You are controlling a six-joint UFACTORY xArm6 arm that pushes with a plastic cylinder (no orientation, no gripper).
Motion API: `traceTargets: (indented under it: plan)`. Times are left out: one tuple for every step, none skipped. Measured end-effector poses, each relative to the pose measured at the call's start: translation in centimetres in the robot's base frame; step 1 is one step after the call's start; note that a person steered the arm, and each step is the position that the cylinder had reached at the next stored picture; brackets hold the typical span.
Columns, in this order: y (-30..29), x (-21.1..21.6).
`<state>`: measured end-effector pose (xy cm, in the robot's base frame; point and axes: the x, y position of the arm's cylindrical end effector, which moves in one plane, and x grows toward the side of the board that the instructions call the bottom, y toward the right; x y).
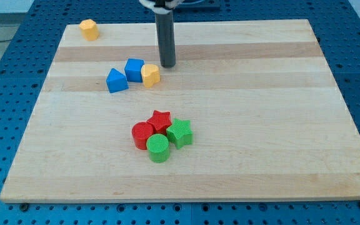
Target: Place the yellow heart to the bottom of the yellow hexagon
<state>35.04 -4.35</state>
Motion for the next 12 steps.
traceTargets:
  plan:
    - [-0.5,3.4]
    - [-2.0,5.1]
    - [-2.9,5.5]
    - [-3.1,5.4]
    - [-4.1,5.3]
    - [-5.6,4.6]
    - [-6.3,3.3]
    - [-7.1,1.9]
    - [-8.9,1.7]
    - [-11.0,1.7]
    - [-13.4,1.7]
    - [-15.5,1.7]
